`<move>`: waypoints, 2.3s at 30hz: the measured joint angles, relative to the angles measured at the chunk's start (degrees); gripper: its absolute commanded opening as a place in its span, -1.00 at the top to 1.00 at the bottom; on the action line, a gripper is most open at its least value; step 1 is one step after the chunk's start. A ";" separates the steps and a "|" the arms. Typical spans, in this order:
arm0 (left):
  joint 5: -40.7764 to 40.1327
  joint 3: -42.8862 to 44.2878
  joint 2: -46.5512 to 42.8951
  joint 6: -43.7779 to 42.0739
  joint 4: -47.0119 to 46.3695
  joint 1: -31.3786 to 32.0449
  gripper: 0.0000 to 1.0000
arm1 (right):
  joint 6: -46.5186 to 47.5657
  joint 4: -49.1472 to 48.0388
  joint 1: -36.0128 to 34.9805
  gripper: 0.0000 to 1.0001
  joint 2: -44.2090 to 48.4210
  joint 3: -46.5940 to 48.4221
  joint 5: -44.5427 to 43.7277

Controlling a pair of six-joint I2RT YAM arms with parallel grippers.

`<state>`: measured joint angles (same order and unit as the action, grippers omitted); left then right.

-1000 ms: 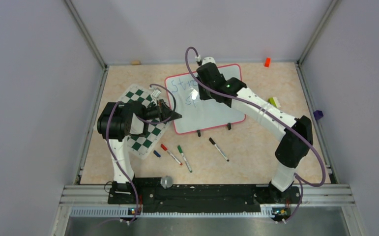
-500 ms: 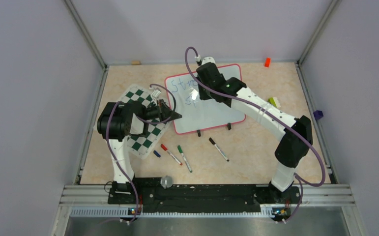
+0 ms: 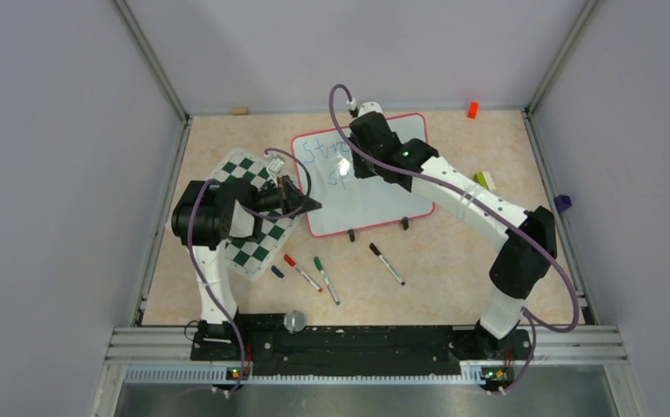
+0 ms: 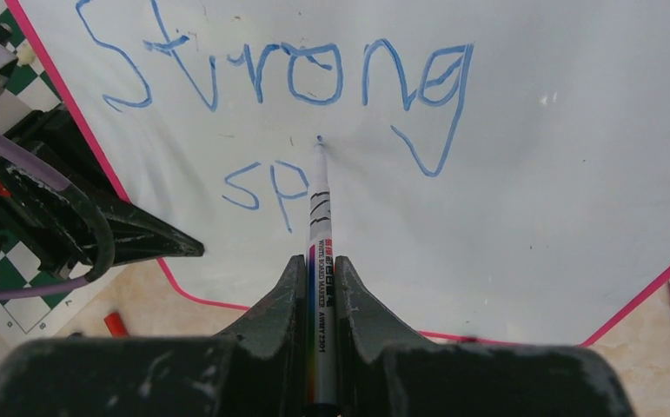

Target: Write a sentence on the whiteboard

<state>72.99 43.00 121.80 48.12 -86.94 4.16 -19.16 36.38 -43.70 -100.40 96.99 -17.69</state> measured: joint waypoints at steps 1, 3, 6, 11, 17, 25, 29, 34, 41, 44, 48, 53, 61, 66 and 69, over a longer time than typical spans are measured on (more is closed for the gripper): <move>0.02 0.00 0.00 0.00 0.00 0.00 1.00 | -0.02 0.00 0.00 1.00 0.33 -0.50 0.07; 0.00 0.00 0.00 0.00 0.00 0.00 1.00 | -0.02 0.00 0.00 1.00 0.90 -1.46 0.11; 0.00 0.00 0.00 0.00 -0.02 0.00 1.00 | -0.02 0.02 0.00 1.00 1.09 -2.34 0.28; 0.02 0.00 0.00 -0.02 -0.02 0.00 1.00 | -0.02 0.00 0.00 1.00 1.09 -2.62 0.44; 0.02 0.00 0.00 -0.02 -0.02 0.00 1.00 | -0.02 0.00 0.00 1.00 1.09 -2.60 0.44; 0.02 0.00 0.00 -0.02 -0.02 0.00 1.00 | 0.02 -0.11 0.00 1.00 1.09 -2.38 0.42; 0.02 0.00 0.00 -0.02 -0.02 0.00 1.00 | 0.04 -0.20 0.00 1.00 1.09 -2.27 0.42; 0.02 0.00 0.00 -0.02 0.00 0.00 1.00 | 0.04 -0.33 0.00 1.00 0.79 -1.36 0.35; -0.02 0.00 0.00 0.02 0.04 -0.02 1.00 | 0.31 -0.39 0.00 1.00 -0.55 0.39 -0.44; -0.02 0.00 0.00 0.00 0.04 0.00 1.00 | 0.55 -0.26 0.00 1.00 -0.68 0.57 -0.46; -0.04 0.00 0.00 0.02 0.04 0.00 1.00 | 0.59 -0.20 0.00 1.00 -0.72 0.57 -0.46; -0.04 0.00 0.00 0.02 0.07 0.00 1.00 | 0.70 -0.15 -0.04 1.00 -0.72 0.55 -0.72; -0.09 0.00 0.00 0.02 0.07 0.00 1.00 | 0.68 0.11 -0.22 1.00 -0.72 0.55 -1.73; -0.04 0.00 0.00 0.00 0.04 0.00 1.00 | 0.70 0.11 -0.76 1.00 -0.72 0.55 -1.70; -0.02 0.00 0.00 -0.02 0.04 0.00 1.00 | 0.70 0.13 -0.87 1.00 -0.72 0.55 -1.73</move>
<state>72.97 43.00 121.80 48.10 -86.89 4.16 -18.46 36.51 -44.58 -101.12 97.54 -19.42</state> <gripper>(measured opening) 0.106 0.087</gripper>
